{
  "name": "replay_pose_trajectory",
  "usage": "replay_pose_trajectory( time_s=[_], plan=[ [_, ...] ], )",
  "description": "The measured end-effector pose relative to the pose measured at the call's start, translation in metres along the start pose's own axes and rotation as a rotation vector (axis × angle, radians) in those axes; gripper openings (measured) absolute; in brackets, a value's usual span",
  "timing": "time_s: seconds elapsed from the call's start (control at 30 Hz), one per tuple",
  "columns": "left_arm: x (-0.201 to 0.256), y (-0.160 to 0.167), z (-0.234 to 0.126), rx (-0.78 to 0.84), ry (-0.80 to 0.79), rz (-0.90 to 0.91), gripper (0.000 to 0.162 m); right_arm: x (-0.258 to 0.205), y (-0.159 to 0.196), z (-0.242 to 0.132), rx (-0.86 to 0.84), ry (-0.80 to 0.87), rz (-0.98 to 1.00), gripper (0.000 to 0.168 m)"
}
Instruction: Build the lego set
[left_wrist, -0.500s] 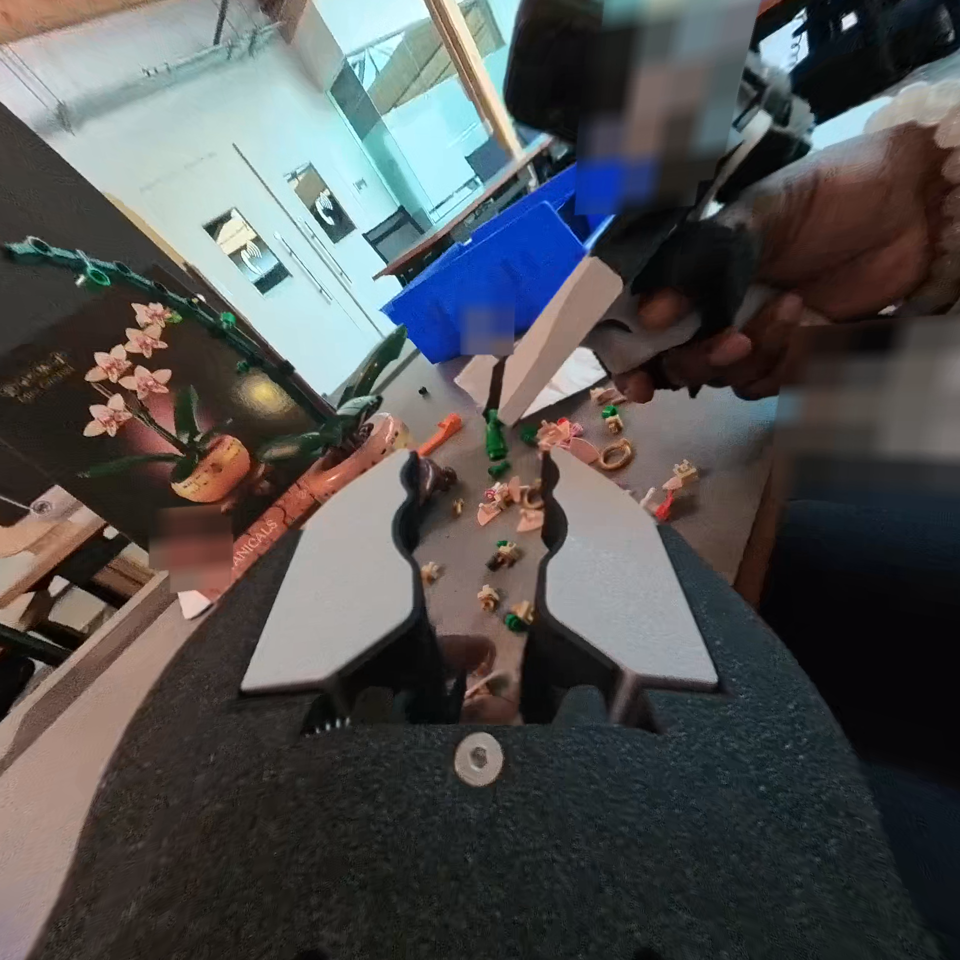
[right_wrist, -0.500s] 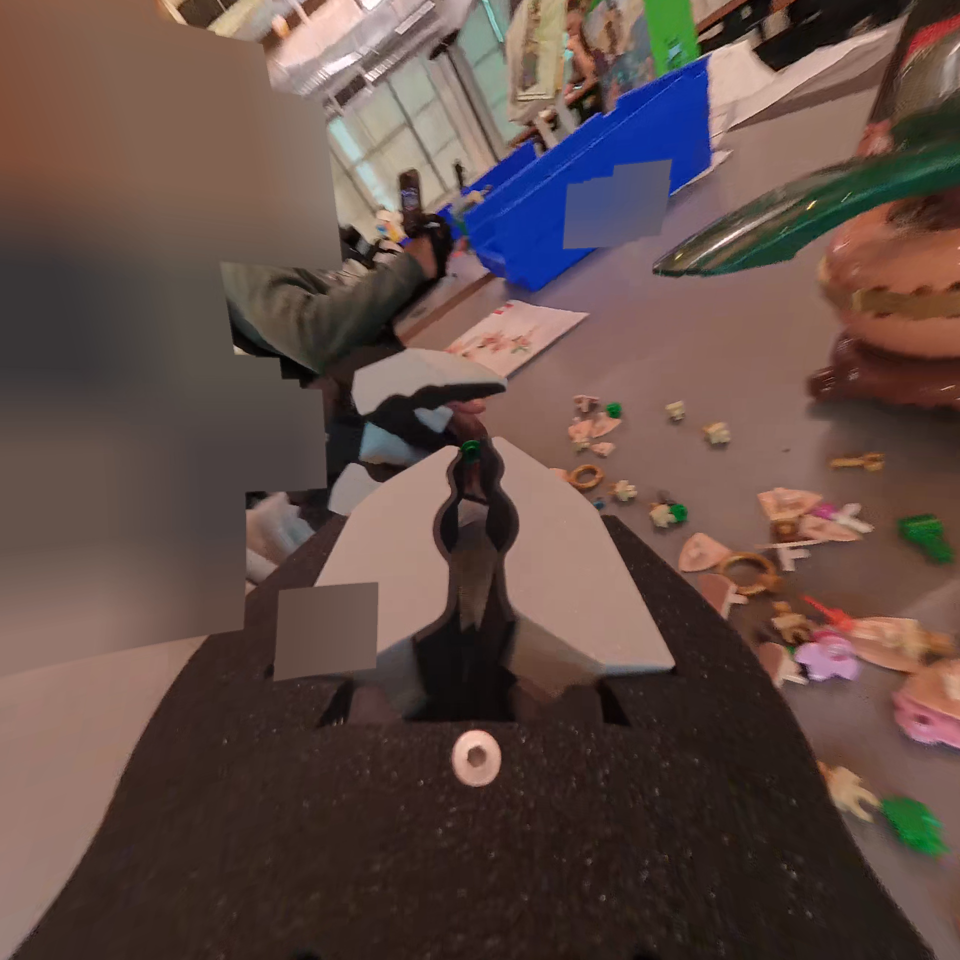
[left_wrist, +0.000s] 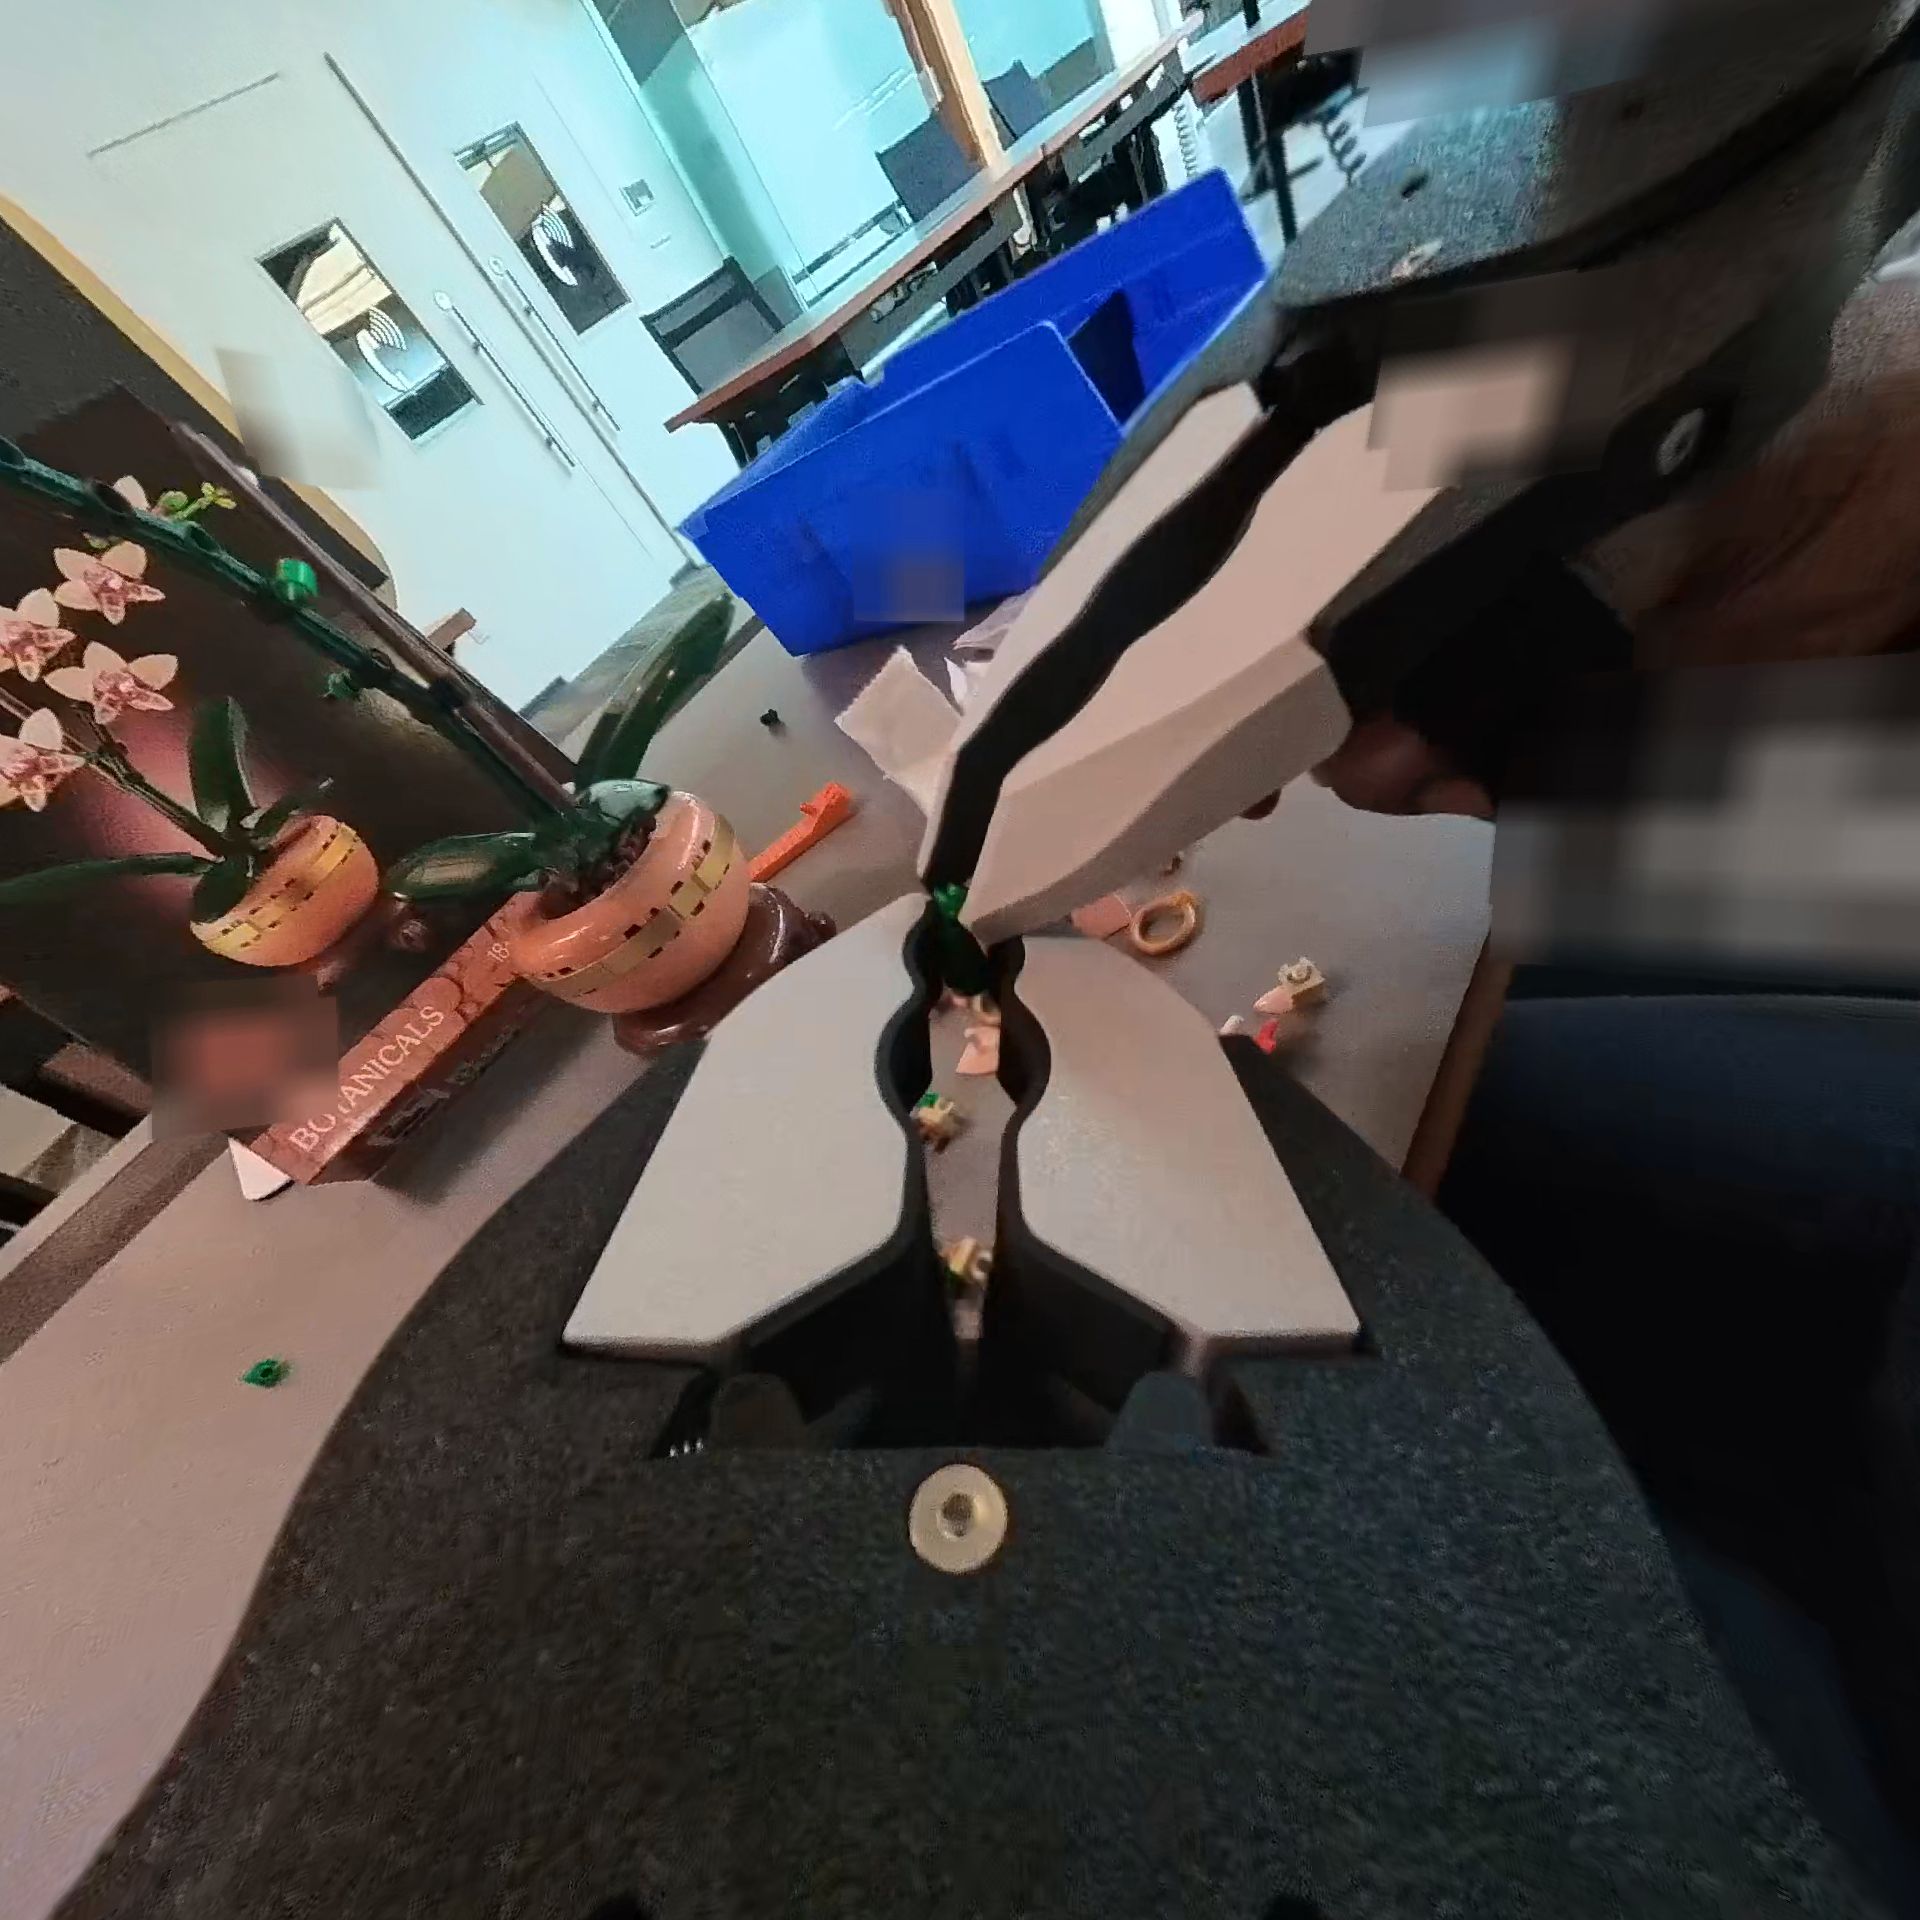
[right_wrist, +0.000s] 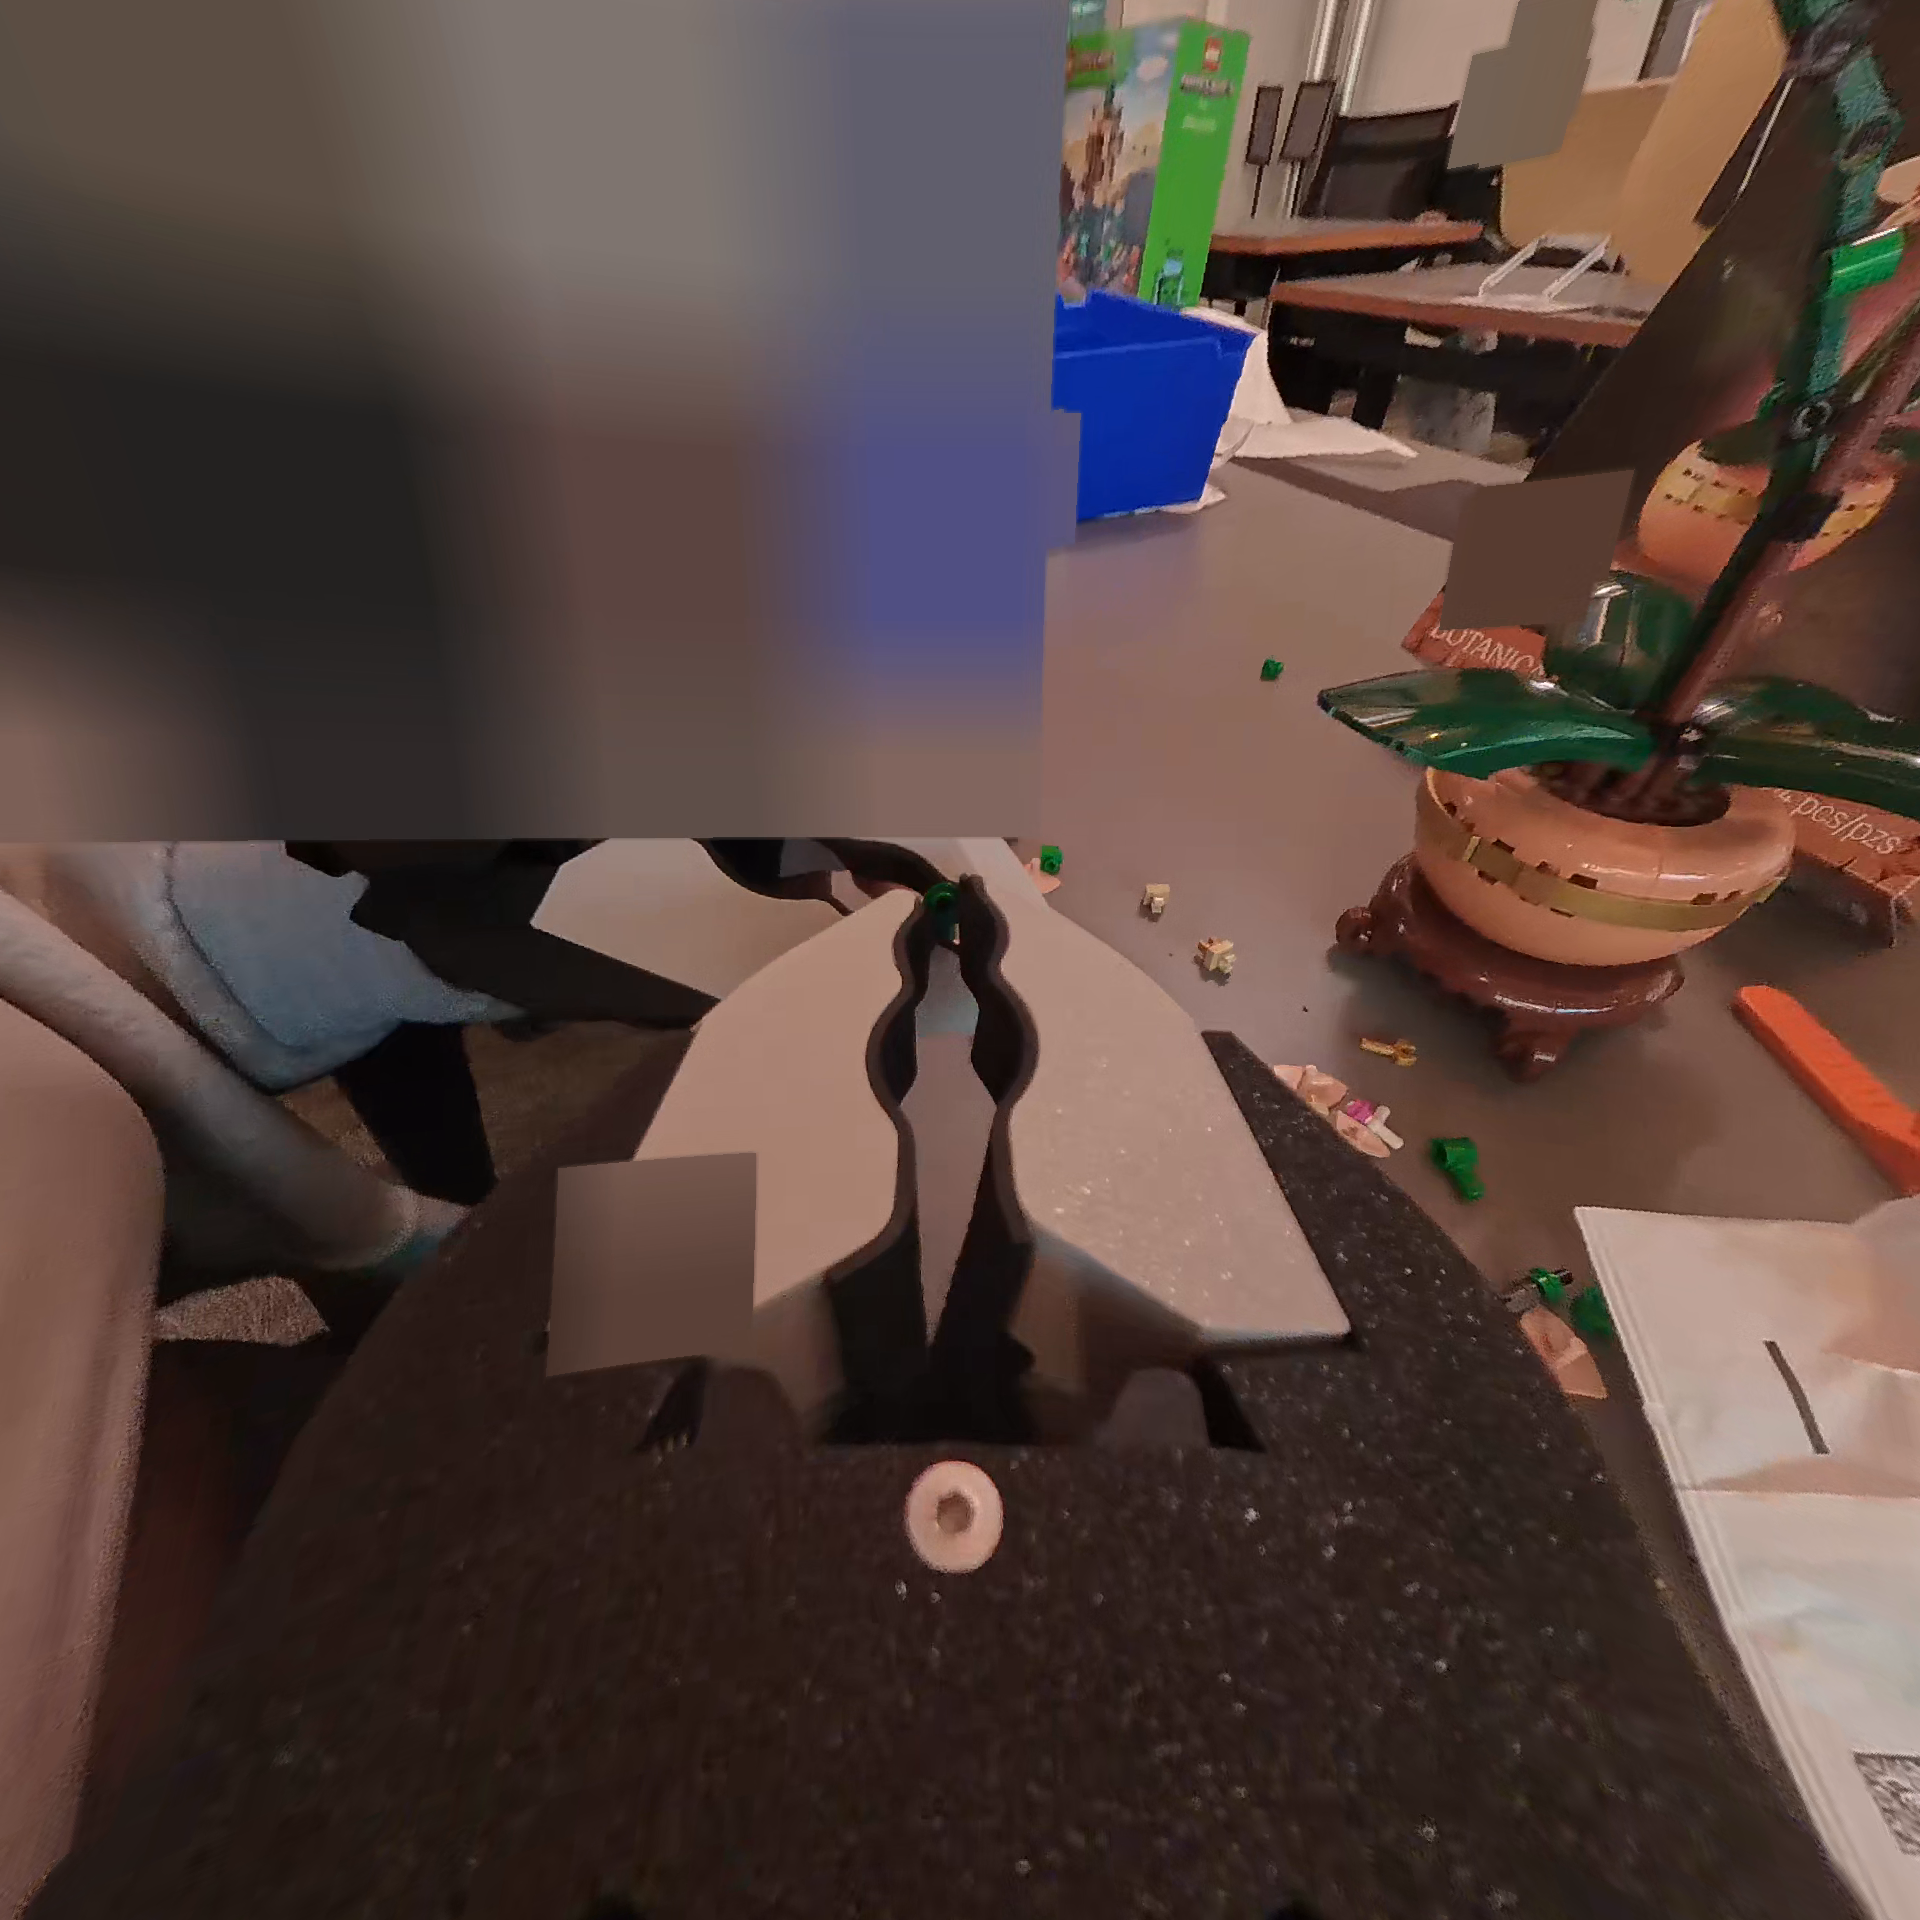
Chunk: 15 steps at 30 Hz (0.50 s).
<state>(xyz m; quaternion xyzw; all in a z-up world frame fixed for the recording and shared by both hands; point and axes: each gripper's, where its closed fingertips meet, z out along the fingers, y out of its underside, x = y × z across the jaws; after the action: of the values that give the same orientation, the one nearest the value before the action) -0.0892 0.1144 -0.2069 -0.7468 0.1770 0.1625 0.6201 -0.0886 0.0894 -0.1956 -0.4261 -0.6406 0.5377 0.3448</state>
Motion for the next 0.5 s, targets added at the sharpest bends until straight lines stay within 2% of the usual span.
replay_pose_trajectory(
  time_s=[0.07,0.17,0.33,0.5],
  plan=[
    [-0.001,0.001,0.001,-0.025,-0.018,0.024,0.007,0.001,0.000,-0.001,0.017,0.012,0.039,0.004],
    [-0.003,0.005,0.002,-0.061,-0.091,0.170,0.006,0.002,0.006,-0.001,-0.024,0.032,0.093,0.005],
    [-0.004,0.006,0.003,-0.077,-0.140,0.255,0.006,0.005,0.010,-0.001,-0.064,0.046,0.157,0.011],
    [-0.007,0.014,0.003,-0.167,-0.210,0.383,0.006,0.003,0.016,0.002,-0.094,0.076,0.132,0.005]
  ],
)
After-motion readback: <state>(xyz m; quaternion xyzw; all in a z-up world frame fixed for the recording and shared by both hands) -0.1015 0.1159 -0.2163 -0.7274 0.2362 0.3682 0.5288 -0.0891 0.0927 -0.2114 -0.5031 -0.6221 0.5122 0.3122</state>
